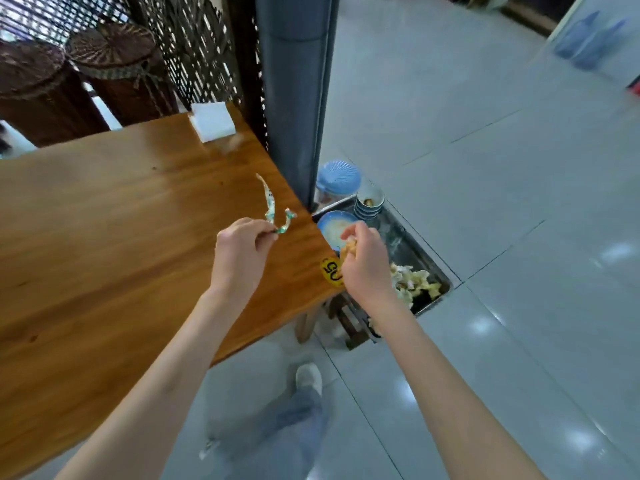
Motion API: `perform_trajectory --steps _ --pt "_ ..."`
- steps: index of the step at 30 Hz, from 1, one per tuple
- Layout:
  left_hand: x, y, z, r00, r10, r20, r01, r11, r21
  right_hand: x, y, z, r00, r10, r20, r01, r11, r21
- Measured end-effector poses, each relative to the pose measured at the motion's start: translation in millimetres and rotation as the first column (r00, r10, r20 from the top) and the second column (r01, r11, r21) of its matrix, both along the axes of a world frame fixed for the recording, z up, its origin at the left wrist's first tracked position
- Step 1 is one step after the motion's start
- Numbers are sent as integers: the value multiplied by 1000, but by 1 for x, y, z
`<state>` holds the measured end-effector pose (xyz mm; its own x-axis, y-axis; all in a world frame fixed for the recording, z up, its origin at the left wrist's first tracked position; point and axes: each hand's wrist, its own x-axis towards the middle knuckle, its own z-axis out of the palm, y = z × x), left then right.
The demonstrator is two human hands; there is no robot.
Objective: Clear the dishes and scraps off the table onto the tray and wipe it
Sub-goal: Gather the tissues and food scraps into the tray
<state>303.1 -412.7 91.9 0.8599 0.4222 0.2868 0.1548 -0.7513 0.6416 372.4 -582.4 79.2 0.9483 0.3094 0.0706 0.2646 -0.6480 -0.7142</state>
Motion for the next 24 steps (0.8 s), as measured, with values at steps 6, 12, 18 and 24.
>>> perform_trajectory --steps 6,12,18,24 --pt "91 -40 -13 1000 -24 2 24 998 -52 92 -38 -3 999 -20 -37 20 1000 -1" --pt "167 -83 -37 996 -77 -50 71 991 -111 177 -77 -23 982 -106 -155 109 994 7" --pt "217 -129 -72 980 -136 -148 109 979 -173 224 -115 -56 940 -155 -305 150 988 -41" --pt "243 -186 -129 952 -51 -303 -33 964 -265 271 -148 -102 877 -127 -464 100 992 -83"
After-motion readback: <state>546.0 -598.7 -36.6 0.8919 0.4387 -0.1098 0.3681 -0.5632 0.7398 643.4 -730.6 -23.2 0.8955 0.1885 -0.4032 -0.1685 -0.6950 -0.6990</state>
